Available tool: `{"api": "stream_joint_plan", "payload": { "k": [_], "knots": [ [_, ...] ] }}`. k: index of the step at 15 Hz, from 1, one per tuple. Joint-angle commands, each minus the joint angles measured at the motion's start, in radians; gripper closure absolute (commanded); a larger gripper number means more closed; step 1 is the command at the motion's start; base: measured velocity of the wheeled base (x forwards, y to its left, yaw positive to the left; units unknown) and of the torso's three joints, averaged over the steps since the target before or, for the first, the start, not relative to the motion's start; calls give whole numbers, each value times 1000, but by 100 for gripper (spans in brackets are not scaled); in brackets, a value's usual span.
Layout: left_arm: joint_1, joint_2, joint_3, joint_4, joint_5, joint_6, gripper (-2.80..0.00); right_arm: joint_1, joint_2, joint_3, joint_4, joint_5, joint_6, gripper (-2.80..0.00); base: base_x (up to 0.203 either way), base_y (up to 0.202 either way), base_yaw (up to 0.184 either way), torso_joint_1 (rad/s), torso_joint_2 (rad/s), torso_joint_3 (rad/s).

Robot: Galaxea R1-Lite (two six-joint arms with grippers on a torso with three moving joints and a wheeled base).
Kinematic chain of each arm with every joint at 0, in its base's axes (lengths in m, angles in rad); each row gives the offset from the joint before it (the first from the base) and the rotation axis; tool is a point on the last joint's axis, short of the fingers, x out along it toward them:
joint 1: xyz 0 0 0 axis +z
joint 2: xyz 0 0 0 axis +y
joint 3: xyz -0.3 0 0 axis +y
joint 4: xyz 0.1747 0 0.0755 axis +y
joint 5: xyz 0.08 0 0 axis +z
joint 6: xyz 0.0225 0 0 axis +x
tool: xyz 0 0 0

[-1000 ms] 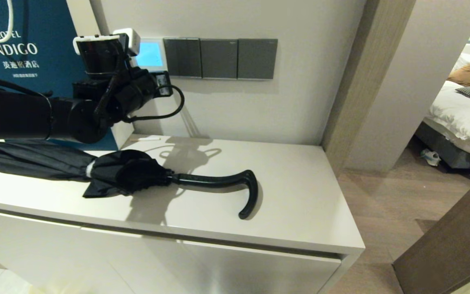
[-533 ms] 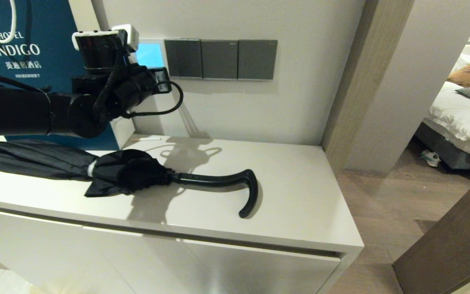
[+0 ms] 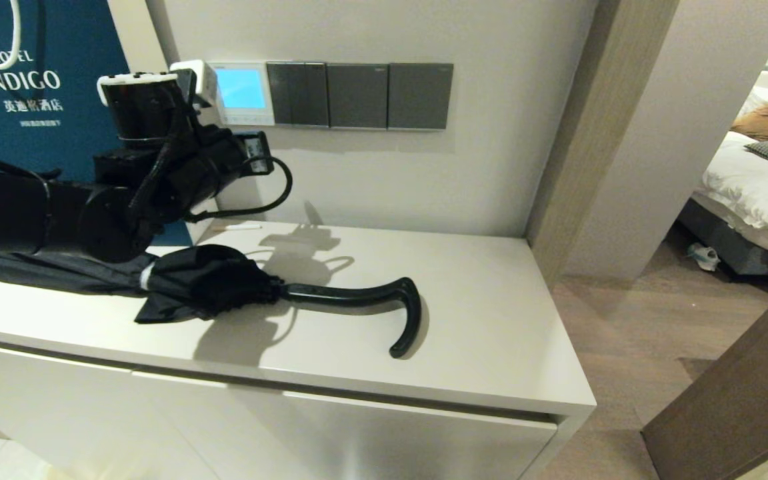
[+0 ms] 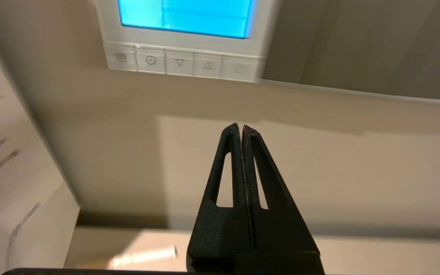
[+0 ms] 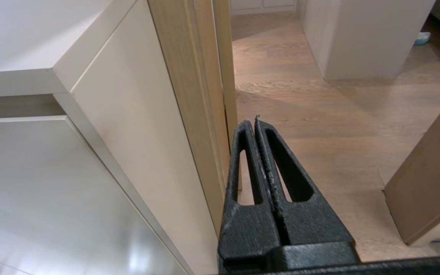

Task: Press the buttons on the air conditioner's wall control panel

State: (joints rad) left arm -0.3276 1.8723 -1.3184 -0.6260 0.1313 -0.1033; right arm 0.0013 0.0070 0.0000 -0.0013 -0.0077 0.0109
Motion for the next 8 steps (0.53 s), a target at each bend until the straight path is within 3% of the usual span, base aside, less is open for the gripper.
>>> {"api": "stream_joint_plan", "payload": {
  "k": [1, 5, 8],
  "knots": [
    [-5, -138, 116, -33, 2, 0, 0, 0, 1, 2, 0, 0, 0, 0, 0, 0, 0, 0, 0, 0],
    [-3, -390, 296, -39, 4, 3, 0, 0, 1, 2, 0, 0, 0, 0, 0, 0, 0, 0, 0, 0],
    [15, -572, 334, 82, 15, 62, 0, 0, 1, 2, 0, 0, 0, 0, 0, 0, 0, 0, 0, 0]
  ]
}}
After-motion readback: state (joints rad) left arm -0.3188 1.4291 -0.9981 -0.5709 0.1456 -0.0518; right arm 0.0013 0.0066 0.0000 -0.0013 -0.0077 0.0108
